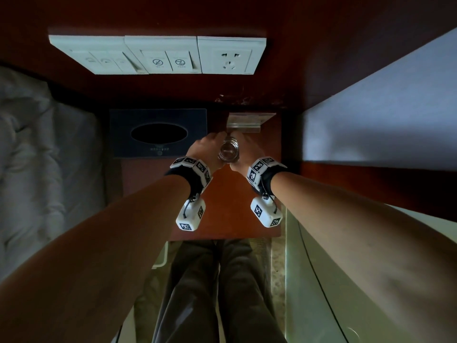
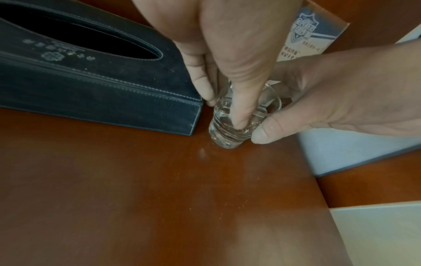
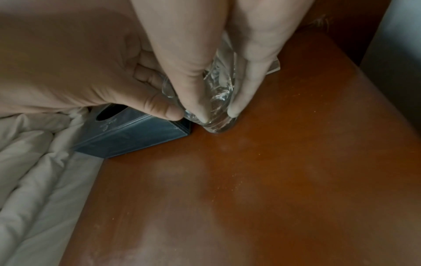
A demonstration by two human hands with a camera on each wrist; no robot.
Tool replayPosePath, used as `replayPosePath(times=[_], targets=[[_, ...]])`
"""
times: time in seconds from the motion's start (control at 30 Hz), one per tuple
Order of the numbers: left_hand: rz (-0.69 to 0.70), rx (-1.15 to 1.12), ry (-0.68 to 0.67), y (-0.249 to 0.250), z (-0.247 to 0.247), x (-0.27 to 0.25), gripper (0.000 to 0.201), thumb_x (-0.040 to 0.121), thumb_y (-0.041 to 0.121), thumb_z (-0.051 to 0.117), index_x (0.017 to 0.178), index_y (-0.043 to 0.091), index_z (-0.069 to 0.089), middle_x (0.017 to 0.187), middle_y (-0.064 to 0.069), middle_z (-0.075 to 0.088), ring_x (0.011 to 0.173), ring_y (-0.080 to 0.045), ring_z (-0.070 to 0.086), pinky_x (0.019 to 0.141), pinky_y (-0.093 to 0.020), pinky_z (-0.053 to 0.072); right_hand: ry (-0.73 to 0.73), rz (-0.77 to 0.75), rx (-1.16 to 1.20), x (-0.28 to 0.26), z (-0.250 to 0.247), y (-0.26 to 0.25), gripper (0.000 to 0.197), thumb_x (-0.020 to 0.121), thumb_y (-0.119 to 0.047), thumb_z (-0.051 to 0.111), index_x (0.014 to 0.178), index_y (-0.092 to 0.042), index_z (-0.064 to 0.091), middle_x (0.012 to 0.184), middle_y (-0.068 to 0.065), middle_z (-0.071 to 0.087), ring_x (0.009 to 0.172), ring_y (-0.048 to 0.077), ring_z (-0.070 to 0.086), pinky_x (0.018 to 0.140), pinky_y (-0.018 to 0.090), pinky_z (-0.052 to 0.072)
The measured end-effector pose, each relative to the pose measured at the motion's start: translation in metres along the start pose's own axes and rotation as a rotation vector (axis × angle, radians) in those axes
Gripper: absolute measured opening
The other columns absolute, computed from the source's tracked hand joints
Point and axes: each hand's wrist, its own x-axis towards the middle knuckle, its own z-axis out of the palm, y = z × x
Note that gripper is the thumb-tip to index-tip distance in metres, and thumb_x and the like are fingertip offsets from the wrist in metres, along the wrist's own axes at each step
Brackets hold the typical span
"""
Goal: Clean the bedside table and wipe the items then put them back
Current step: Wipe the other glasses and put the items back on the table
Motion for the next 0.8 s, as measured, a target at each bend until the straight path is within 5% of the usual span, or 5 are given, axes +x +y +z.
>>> replayPosePath(times=[0.3,0.43,0.6,0.8], targets=[[-0.005,-0.021,-0.008,0.003,-0.006,0.001,0.063,0.082,0.028,0.072,0.137,0.021,0.041,0.129,-0.006,0.054,0.112,-0.029,0.058,0.092,-0.039,0.046,0.007,0.024,0.024,-0.003,-0.005,-0.002,0.078,0.075,-0.006,0.075,0.138,-0.025,0.034,0.139,0.003,0.045,0.120,0.027,0.055,0.083,0.029,0.043],[-0.008,-0.007,-0.019,0.002,-0.010,-0.010,0.077,0.080,0.027,0.073,0.145,0.025,0.030,0.139,-0.004,0.045,0.121,-0.030,0.052,0.095,-0.043,0.046,-0.018,0.080,0.110,-0.019,-0.017,-0.003,0.097,0.075,0.002,0.075,0.150,-0.025,0.019,0.153,0.006,0.028,0.124,0.030,0.052,0.086,0.030,0.045],[0.014,0.132,0.014,-0.003,-0.037,-0.047,0.081,0.080,0.040,0.070,0.147,0.025,0.026,0.142,-0.003,0.041,0.126,-0.030,0.046,0.093,-0.045,0.047,-0.028,0.085,-0.119,-0.059,-0.037,-0.019,0.092,0.080,-0.005,0.071,0.151,-0.021,0.016,0.152,0.006,0.025,0.120,0.033,0.054,0.091,0.039,0.050],[0.038,0.301,-0.008,-0.007,-0.091,-0.113,0.084,0.078,0.056,0.068,0.146,0.022,0.031,0.143,-0.003,0.041,0.130,-0.027,0.041,0.098,-0.044,0.045,0.037,-0.018,-0.217,-0.127,-0.073,-0.068,0.062,0.080,-0.015,0.071,0.135,-0.022,0.043,0.138,0.001,0.042,0.115,0.031,0.056,0.096,0.041,0.048]])
